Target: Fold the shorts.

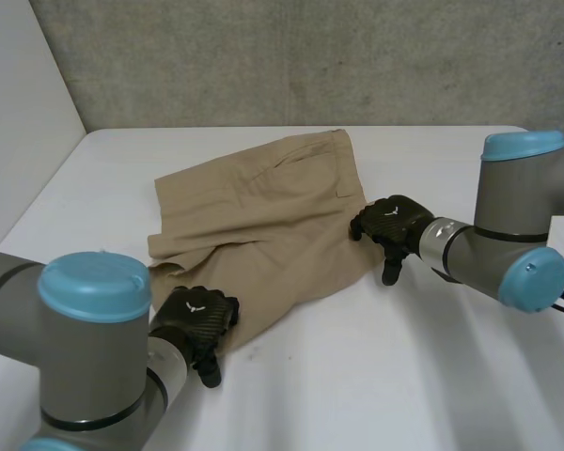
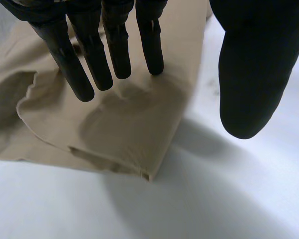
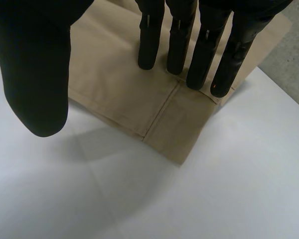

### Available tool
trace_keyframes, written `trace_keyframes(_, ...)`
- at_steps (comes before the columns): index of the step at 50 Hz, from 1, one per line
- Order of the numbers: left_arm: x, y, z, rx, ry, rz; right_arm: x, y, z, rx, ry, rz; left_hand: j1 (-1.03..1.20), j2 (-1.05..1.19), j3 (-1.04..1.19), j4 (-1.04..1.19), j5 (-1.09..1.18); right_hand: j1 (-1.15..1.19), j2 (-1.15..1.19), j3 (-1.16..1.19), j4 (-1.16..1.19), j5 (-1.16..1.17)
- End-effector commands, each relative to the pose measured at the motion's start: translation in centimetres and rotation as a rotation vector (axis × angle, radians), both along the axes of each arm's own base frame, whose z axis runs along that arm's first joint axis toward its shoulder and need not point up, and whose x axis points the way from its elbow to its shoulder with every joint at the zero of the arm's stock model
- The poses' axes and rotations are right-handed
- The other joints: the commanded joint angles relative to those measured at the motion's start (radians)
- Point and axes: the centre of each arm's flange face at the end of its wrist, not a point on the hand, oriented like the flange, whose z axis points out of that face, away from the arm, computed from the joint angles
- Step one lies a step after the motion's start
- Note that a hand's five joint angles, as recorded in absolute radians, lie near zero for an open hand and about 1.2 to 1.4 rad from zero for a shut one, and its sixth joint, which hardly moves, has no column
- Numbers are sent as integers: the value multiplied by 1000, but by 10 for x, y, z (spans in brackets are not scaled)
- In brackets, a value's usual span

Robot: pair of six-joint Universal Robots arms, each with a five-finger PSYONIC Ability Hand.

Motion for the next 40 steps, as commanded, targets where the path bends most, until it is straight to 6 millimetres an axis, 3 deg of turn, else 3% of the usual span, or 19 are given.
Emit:
trace_keyframes(1,-1,-18,-16,-8,0,36,10,-17,-16,-15,-14,8,64,67,67,62,62,96,25,23,21,42)
trace_keyframes(14,-5,-39,-8,-124,27,93,21,-38,-30,-63,-30,10,96,100,99,94,95,126,54,52,50,71)
trace_keyframes(20,-7,-43,-12,-119,23,95,24,-44,-35,-77,-31,10,301,305,304,299,300,181,110,108,106,127)
trace_keyframes(24,-7,-47,-14,-118,22,101,26,-48,-38,-91,-34,10,512,516,515,510,511,307,236,234,232,253)
trace_keyframes(30,-2,-56,-10,-130,30,127,28,-53,-36,-111,-43,9,891,895,894,889,890,698,626,624,622,643)
trace_keyframes(37,-2,-59,3,-163,56,132,30,-59,-24,-166,-66,4,918,921,921,916,916,981,910,908,906,927)
trace_keyframes(40,-2,-59,13,-184,71,132,30,-60,-19,-184,-71,-1,918,921,921,916,916,982,910,908,906,927)
